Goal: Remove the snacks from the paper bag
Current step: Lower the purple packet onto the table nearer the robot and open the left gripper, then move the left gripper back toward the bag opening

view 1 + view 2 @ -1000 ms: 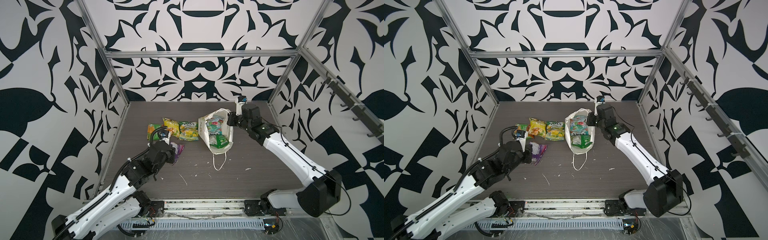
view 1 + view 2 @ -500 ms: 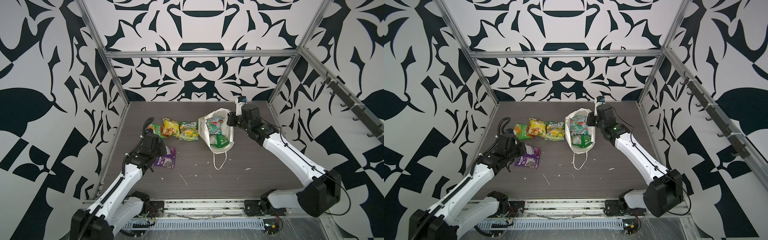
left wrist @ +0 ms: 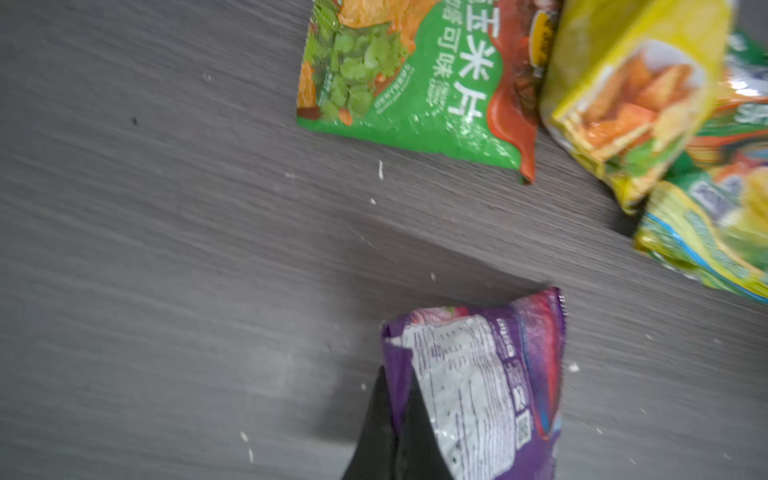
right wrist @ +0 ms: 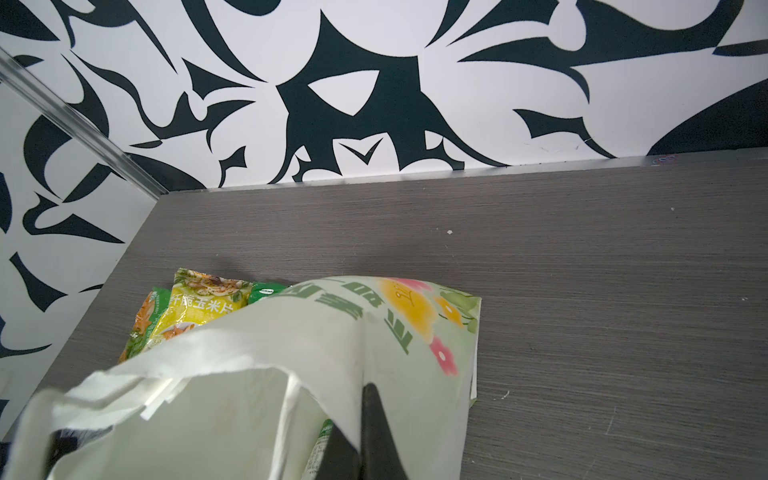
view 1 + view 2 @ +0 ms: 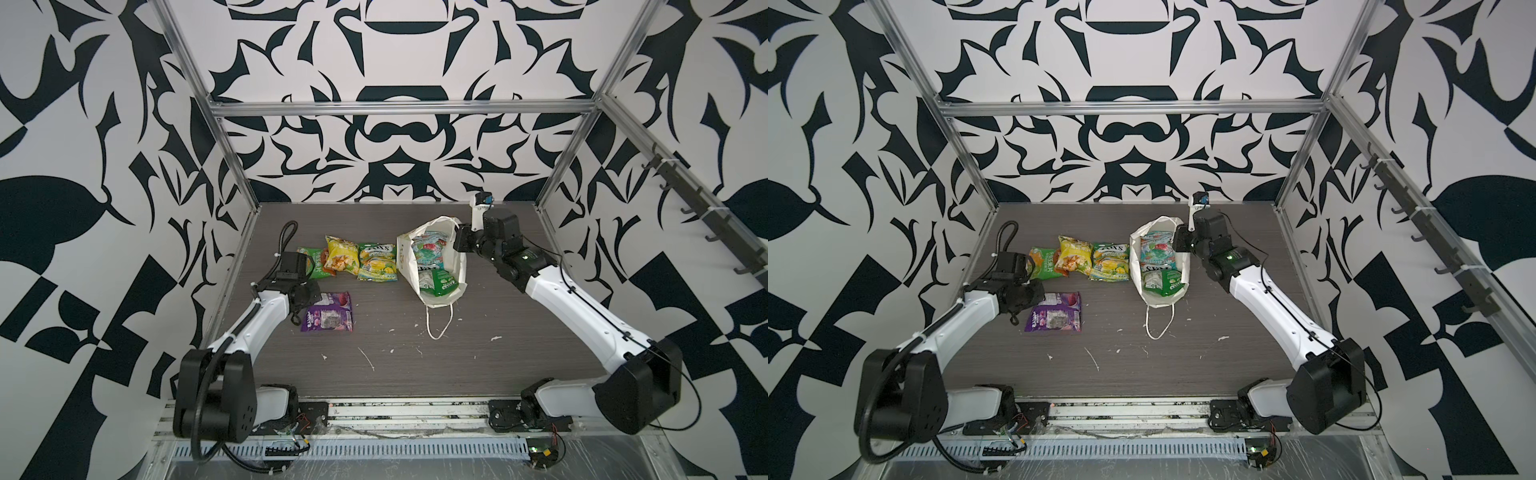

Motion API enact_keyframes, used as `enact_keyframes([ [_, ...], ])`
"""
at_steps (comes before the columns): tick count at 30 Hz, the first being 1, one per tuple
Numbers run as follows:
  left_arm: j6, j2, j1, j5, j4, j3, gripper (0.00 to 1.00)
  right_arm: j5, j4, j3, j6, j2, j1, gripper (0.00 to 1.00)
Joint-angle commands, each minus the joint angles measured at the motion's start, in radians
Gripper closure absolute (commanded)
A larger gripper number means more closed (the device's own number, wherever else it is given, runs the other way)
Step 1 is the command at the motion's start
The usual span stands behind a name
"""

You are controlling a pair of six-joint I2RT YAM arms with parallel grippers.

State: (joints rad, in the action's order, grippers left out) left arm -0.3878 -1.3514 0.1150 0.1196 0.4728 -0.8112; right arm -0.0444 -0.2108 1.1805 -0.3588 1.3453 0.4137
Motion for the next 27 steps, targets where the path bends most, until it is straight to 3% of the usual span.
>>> enact_keyframes([
  [1, 0.060, -0.057, -0.030, 0.053, 0.069, -0.060, 1.00, 0.006, 0.051, 0.007, 0.019, 0.007, -0.006, 1.00],
  [13, 0.117, -0.215, -0.038, 0.249, 0.076, -0.168, 1.00, -0.005, 0.044, 0.007, 0.039, -0.006, -0.006, 1.00],
  [14, 0.119, -0.222, -0.038, 0.250, 0.072, -0.169, 0.96, -0.006, 0.044, 0.007, 0.041, -0.006, -0.006, 1.00],
  [16, 0.122, -0.233, -0.038, 0.260, 0.072, -0.172, 0.75, -0.006, 0.044, 0.007, 0.045, -0.003, -0.007, 1.00],
  [17, 0.124, -0.235, -0.038, 0.276, 0.075, -0.176, 0.70, -0.005, 0.042, 0.008, 0.044, -0.002, -0.006, 1.00],
  [21, 0.117, -0.205, -0.030, 0.338, 0.086, -0.202, 0.52, 0.004, 0.048, 0.010, 0.040, 0.002, -0.006, 1.00],
  [24, 0.090, -0.163, 0.035, 0.358, 0.116, -0.239, 0.43, 0.005, 0.043, 0.018, 0.040, 0.005, -0.006, 1.00],
  [27, 0.024, -0.156, 0.154, 0.378, 0.176, -0.286, 0.12, 0.002, 0.044, 0.018, 0.039, 0.002, -0.006, 1.00],
])
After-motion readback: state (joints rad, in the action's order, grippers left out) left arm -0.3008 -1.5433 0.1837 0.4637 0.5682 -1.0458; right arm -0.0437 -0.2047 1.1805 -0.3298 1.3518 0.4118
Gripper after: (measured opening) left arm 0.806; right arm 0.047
